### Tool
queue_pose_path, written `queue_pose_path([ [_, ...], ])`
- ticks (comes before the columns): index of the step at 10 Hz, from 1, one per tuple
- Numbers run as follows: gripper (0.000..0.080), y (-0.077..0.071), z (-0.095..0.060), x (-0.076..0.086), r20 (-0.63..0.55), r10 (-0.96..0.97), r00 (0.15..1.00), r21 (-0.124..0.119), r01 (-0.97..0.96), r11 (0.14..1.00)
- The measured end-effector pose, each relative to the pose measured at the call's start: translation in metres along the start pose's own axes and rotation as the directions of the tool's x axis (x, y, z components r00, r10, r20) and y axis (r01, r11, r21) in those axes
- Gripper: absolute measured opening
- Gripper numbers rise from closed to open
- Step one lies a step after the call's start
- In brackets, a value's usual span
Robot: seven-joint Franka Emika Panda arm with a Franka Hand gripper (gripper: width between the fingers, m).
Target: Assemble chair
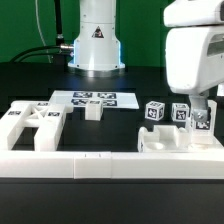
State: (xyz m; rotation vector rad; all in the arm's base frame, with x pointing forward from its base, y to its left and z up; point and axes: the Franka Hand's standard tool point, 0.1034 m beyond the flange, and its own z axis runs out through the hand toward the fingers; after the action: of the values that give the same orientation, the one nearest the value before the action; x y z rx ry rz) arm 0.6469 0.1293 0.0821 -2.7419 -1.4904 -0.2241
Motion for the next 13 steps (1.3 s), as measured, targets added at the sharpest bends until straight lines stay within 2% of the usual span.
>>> queue_pose_path([
  [1,0.0649,0.0002,-0.0002,-0.0015,0.013,-0.084,0.996,0.004,0.084,0.996],
  [5,0.0649,0.0014,-0.002,-0.0011,0.032,-0.27,0.962,-0.008,0.27,0.963],
  [7,0.0649,0.0037,-0.0008,-0.0046,0.05,-0.393,0.918,-0.008,0.394,0.919],
  [10,0.0649,0.0044,0.0001,-0.0064,0.051,-0.381,0.923,-0.008,0.382,0.924],
  [11,0.0525,0.005,0.0002,-0.0071,0.052,-0.38,0.924,-0.008,0.38,0.925],
  [12,0.0525,0.005,0.0002,-0.0072,0.052,-0.379,0.924,-0.008,0.38,0.925],
  [13,0.0321,0.0051,0.0002,-0.0073,0.052,-0.377,0.925,-0.008,0.378,0.926],
])
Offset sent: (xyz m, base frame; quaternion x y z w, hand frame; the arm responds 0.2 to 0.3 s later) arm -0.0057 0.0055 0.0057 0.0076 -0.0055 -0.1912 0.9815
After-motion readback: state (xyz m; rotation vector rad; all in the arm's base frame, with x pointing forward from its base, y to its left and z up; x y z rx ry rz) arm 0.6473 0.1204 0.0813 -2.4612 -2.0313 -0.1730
